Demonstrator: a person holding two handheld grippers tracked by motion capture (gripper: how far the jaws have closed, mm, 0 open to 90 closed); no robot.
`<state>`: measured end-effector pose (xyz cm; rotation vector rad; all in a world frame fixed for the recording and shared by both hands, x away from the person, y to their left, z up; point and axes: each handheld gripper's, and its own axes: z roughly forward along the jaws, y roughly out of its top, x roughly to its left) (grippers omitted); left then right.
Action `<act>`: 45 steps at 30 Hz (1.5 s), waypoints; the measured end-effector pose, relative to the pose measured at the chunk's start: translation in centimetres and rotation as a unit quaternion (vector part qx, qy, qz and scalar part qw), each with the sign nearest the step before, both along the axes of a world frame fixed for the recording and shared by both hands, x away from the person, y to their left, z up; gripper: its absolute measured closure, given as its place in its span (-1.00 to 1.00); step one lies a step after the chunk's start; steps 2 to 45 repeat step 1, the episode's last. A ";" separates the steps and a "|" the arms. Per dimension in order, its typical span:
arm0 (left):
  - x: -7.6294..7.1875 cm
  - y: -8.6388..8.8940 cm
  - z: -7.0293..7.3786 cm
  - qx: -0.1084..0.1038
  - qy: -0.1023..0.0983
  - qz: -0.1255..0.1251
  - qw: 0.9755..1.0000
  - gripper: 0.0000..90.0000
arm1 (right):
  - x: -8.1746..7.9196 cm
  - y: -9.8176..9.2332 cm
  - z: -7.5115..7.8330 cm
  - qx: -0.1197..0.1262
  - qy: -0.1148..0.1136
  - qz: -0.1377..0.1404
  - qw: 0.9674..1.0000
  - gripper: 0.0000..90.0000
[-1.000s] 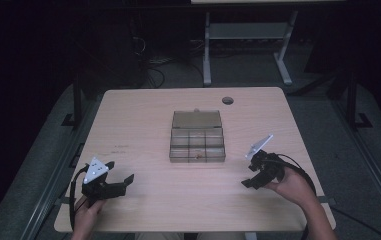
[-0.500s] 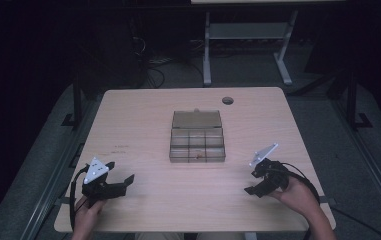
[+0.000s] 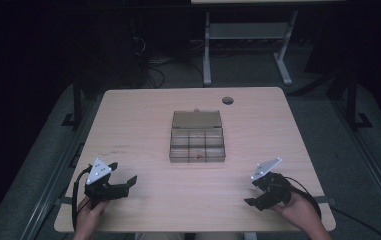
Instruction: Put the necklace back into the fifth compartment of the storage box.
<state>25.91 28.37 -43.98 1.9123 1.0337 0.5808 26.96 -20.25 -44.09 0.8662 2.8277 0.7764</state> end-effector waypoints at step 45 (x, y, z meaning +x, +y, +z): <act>0.0 0.0 0.0 0.000 0.000 0.000 1.000 -0.71 | -0.3 0.0 0.0 0.002 -0.006 0.000 1.000 -0.31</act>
